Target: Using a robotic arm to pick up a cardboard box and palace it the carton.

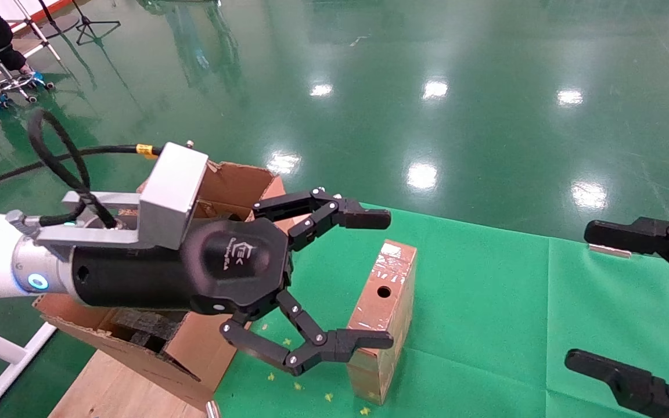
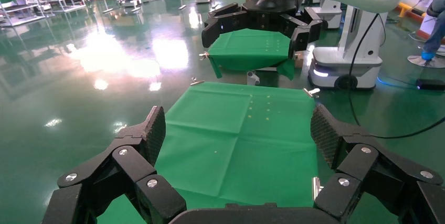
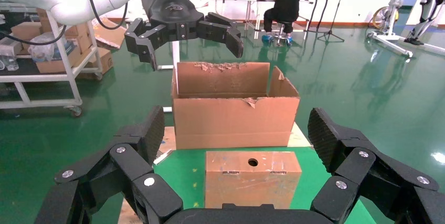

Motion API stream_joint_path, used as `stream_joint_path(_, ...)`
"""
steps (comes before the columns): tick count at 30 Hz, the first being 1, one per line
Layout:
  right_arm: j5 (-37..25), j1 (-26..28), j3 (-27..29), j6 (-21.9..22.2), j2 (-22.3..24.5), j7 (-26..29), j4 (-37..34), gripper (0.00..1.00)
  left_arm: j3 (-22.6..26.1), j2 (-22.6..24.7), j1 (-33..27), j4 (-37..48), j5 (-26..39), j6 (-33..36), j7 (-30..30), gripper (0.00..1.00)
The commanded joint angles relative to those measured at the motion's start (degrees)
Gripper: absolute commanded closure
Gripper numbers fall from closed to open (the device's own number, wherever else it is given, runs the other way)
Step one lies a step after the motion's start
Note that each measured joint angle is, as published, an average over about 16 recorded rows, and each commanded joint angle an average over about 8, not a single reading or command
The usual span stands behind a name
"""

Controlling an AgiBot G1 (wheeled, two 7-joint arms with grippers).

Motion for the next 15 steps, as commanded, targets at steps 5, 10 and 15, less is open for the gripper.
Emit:
stream_joint_path(5,0.00,0.00,0.00,0.00,0.00,0.00,0.00,0.00,0.00,0.00,0.00,0.00,0.00,0.00,0.00,0.00)
stream_joint_path(10,0.00,0.00,0.00,0.00,0.00,0.00,0.00,0.00,0.00,0.00,0.00,0.00,0.00,0.00,0.00,0.00)
stream_joint_path(15,0.00,0.00,0.00,0.00,0.00,0.00,0.00,0.00,-0.02,0.00,0.03,-0.03,-0.03,0.01,0.01,0.00)
